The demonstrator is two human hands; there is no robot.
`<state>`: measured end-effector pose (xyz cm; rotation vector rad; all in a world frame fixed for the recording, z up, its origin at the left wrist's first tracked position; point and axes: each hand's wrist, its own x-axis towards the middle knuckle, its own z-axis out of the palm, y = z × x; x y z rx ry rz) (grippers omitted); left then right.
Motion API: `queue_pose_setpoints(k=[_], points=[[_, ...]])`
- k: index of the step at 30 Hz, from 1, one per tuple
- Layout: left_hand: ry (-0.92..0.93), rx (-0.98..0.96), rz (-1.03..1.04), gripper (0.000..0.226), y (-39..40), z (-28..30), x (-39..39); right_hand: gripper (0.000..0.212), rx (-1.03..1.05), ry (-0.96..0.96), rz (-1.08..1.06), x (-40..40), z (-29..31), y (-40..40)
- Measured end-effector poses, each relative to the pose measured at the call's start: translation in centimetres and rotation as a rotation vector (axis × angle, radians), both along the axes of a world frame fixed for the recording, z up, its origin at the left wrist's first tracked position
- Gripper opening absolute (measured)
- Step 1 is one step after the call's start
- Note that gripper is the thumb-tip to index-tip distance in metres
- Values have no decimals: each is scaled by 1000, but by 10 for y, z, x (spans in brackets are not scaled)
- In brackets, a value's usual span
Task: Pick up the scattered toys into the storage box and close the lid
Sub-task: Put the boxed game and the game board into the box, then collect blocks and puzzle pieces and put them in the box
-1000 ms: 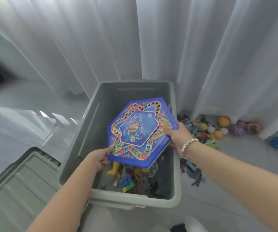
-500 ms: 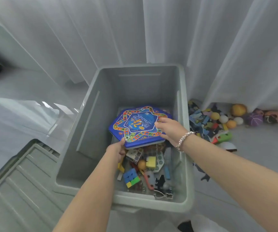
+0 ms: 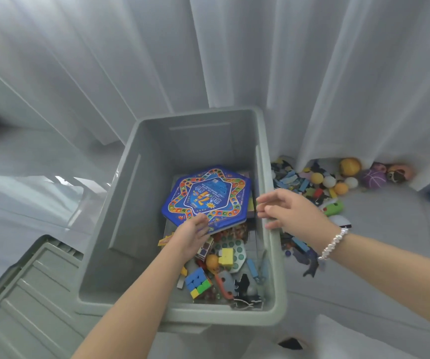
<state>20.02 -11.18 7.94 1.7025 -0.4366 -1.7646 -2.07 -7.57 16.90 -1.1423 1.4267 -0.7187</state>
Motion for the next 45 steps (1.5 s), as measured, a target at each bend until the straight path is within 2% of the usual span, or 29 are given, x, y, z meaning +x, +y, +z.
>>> queue_pose_setpoints(k=[3, 6, 9, 12, 14, 16, 20, 25, 28, 31, 34, 36, 39, 45], points=[[-155, -33, -146, 44, 3, 10, -16, 17, -14, 69, -44, -24, -6, 9], [-239, -118, -176, 34, 8, 28, -40, 14, 27, 117, -79, -43, -19, 15], [-368, -301, -201, 22, 20, 44, -74, 11, 81, 138, -79, -60, -33, 22], [-508, -561, -224, 21, 32, 65, -111, 11, 115, 128, -111, -79, -41, 29], [-532, -685, -279, 21, 33, 77, -138, 12, 140, 122, -161, -96, -47, 32], [-509, -717, -335, 21, 30, 84, -166, 14, 149, 106, -213, -114, -55, 33], [-477, -646, -395, 22, 22, 72, -217, 14, 132, 113, -255, -141, -73, 24], [-560, -516, -483, 20, 7, 21, -255, 15, 101, 152, -292, -159, -100, 2], [-687, -433, -544, 23, -6, -22, -268, 25, 98, 230, -292, -171, -125, -4], [-917, -253, -511, 36, -17, -61, -273, 33, 144, 392, -235, -179, -163, -1], [-988, -103, -520, 52, -18, -88, -267, 47, 233, 485, -168, -176, -194, 4], [-983, -68, -541, 59, -19, -107, -259, 56, 245, 524, -182, -172, -206, 3], [-880, -25, -568, 66, -23, -128, -250, 65, 251, 427, -233, -171, -220, 0], [-842, -121, -727, 68, -17, -137, -221, 64, 210, 330, -222, -166, -228, -3]])
